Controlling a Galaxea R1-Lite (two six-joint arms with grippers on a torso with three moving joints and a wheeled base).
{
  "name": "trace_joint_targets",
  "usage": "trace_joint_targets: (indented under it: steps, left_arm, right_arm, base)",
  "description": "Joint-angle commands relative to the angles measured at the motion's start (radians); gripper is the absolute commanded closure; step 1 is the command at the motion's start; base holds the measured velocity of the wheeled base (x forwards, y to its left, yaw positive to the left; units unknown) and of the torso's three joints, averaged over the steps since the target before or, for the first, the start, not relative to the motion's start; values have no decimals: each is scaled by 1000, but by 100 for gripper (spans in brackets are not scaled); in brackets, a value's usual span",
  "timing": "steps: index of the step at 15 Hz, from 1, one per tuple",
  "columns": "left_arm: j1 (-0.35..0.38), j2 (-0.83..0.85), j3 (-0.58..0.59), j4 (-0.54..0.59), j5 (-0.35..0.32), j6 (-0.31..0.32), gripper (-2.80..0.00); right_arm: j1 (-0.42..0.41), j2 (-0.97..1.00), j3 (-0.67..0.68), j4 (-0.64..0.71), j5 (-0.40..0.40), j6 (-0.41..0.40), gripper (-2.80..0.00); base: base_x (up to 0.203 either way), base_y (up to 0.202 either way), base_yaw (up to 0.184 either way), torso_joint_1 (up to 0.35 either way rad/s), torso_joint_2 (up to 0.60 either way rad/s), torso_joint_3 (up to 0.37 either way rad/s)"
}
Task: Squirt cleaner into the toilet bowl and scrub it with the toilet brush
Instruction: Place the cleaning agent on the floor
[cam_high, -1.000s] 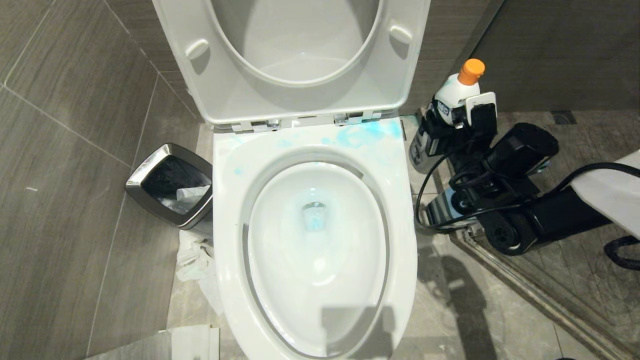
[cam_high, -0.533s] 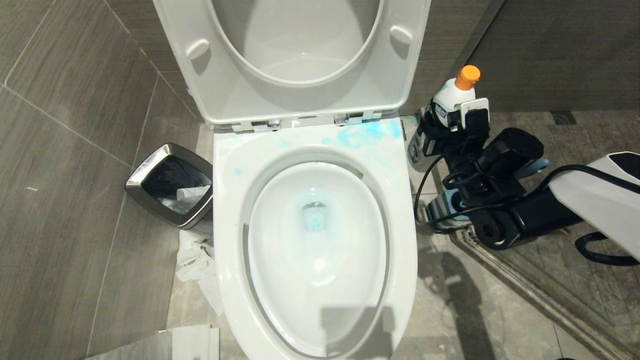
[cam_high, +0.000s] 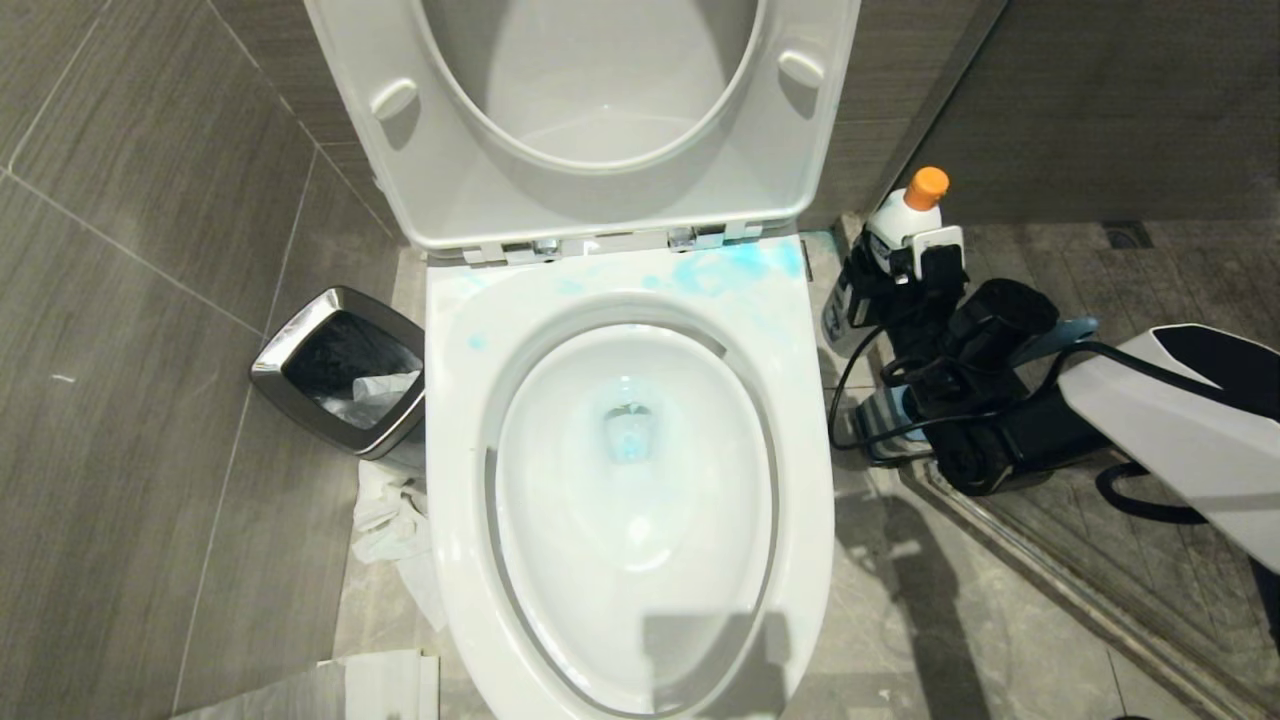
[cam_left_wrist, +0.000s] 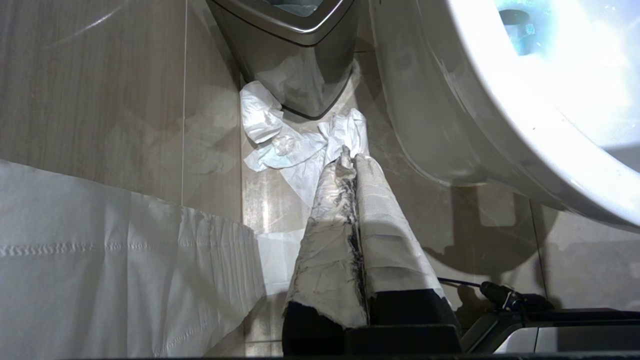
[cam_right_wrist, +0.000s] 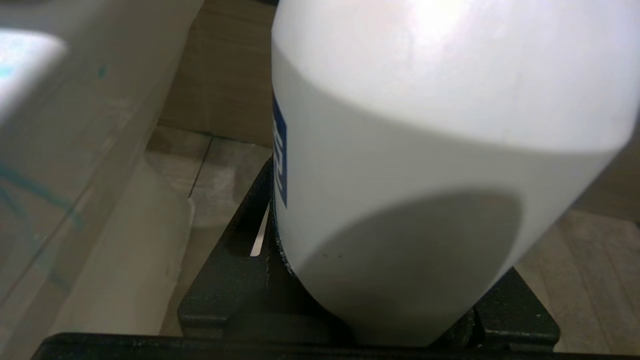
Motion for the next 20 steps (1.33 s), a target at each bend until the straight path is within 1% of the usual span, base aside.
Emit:
trace_joint_targets:
  steps: [1,9,15,20]
  left_arm:
    - [0,1,0,2,0,4,0]
    - [0,1,0,0,0,1,0]
    - [0,1,0,0,0,2,0]
    - [0,1,0,0,0,1,0]
  right_arm:
    - [-1,15,-2,-9,4,-1,0]
    - [-19,16,-1,-6,5,-1,0]
    - [-30,72,-7,-8,25,-1,0]
    - [-28,106,-131,23,29,-1,0]
  base:
    - [0,0,0,0,0,0]
    - [0,0,0,0,0,0]
    - [0,0,0,0,0,0]
    - [0,0,0,0,1,-59]
